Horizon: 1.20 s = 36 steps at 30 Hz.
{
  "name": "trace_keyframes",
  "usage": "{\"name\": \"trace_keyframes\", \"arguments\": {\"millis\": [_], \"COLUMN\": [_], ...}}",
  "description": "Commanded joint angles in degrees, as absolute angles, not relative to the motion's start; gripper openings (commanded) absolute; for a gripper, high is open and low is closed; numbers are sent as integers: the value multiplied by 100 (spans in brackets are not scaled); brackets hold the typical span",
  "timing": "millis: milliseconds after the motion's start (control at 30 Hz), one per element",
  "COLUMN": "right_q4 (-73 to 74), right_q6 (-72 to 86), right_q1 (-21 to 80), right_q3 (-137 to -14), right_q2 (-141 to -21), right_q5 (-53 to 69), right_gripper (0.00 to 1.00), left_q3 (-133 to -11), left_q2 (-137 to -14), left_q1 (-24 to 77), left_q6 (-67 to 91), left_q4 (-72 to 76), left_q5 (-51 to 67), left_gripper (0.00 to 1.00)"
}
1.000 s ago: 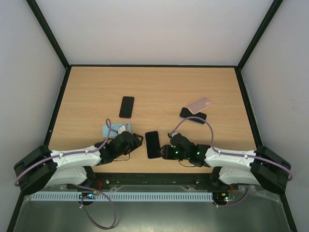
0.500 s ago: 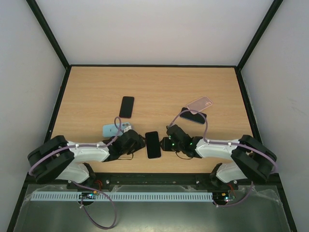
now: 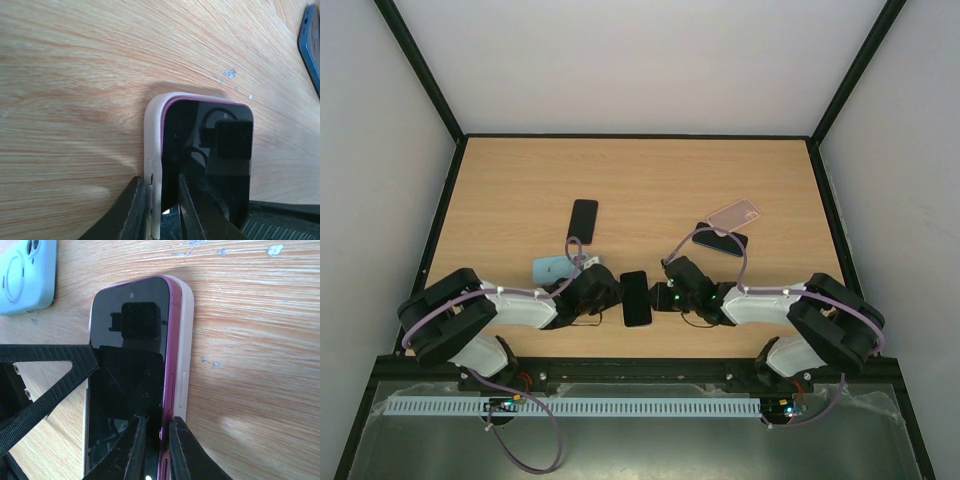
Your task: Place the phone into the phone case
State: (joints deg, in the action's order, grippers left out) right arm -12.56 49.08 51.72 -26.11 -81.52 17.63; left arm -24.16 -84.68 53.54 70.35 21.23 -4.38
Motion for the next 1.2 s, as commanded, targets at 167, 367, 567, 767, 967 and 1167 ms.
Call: {"name": "trace_keyframes", "arguments": {"millis": [167,367,567,767,967,1167], "right_q4": [-2482,-2066,-2014,-2574,-3379,-4091], "right_q6": [5716,6139,6233,6423,6583,6872], "right_q1": [4998,4999,4996,5001,4996,4992], "right_q3": [-2116,-1898,-1726,-1631,-1665,-1708], "right_q2": [-7924,-7270,-7212,-7620,-8130,-7980], "right_q5": [2536,1962,1754,2029,2669,3251], "right_gripper": [29,37,46,53,53,52], "left_q3": [-2264,-2036,-2005,-1943,-1717,-1474], "left_q2": [-8609,-8301,-8239,-8431,-8582,-8535], "left_q1": [5386,5442,5579,5707,5721,5722], "left_q6": [7082,7258,7306,7418,7576,7711], "left_q4": [2103,2048,1980,2186,2697,2936], "left_q5": [-35,-37,-65,2,150,79], "left_gripper": [17,28,35,35,31,29]}}
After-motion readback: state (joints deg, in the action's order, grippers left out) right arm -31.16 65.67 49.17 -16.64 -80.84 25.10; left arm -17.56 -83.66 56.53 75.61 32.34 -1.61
